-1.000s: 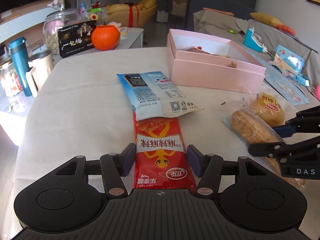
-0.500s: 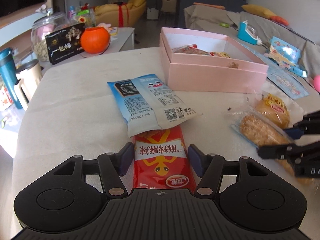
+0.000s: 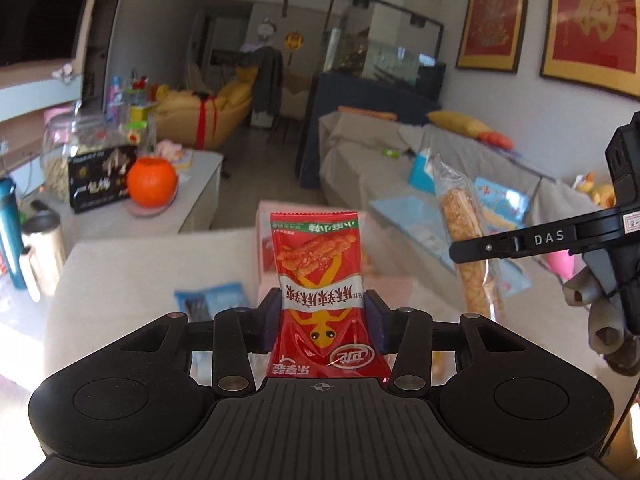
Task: Organize snacks
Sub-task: 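Carry the red packet and bread stick over the pink box and open both tools, then move the left tool over the blue snack packet while the right tool moves over the yellow-wrapped bun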
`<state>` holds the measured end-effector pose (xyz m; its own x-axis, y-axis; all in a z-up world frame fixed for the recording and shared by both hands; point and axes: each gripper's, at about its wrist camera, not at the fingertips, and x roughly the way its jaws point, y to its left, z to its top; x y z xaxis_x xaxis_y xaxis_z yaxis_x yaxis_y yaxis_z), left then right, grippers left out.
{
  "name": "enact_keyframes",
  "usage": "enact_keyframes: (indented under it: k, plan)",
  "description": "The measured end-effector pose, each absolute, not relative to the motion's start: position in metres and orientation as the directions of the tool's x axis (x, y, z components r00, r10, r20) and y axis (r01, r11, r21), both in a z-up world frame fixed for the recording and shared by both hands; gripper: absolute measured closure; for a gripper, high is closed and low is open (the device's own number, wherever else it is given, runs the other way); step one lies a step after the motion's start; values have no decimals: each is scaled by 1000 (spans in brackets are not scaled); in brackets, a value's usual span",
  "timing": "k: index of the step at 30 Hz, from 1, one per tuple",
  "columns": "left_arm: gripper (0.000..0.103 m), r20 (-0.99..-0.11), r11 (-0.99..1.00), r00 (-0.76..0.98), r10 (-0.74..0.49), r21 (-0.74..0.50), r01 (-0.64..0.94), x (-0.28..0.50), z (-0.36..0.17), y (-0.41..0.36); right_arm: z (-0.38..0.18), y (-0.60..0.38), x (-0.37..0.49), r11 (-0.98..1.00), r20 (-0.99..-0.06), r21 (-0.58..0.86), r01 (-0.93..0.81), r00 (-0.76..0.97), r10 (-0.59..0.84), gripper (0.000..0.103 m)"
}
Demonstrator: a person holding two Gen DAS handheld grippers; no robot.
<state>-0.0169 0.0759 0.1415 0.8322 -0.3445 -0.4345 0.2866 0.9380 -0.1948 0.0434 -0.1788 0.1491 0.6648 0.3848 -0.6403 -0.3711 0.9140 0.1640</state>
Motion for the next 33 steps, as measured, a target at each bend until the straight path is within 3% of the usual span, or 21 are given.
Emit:
enact_keyframes:
  k: [5,9,10,12,15,21,24,29,33]
  plan:
    - [53,-357,914,845,-397,-236,330,59,183,57,207,-181,88,931,-571,161,-326,739,357,75]
    - [48,-462,910,790,-403,-299,289,149,163,50,214,-161,146,945,-582,128,-302,749,318,74]
    - [52,-510,915,767,-391,-306,263,167,150,50,209,-156,163,947,-593,128,-296,742,312,72]
    - [57,-576,912,718,-392,-344,223,185,125,56,192,-146,196,949,-662,112,-296,690,293,43]
    - [57,-568,877,687,-452,-423,228,176,98,83,170,-150,211,951,-701,120,-285,654,284,43]
    - [57,-602,983,786,-140,-181,37,146,70,118,130,-167,191,945,-743,120,-306,603,289,43]
    - [57,-625,979,767,-149,-201,27,136,54,129,112,-165,157,932,-748,74,-356,598,288,38]
    - [57,-652,992,751,-107,-124,34,124,29,128,77,-161,106,900,-766,60,-432,558,319,34]
    - [56,-660,985,731,-174,-130,117,106,14,122,44,-149,79,889,-778,-59,-454,579,245,32]
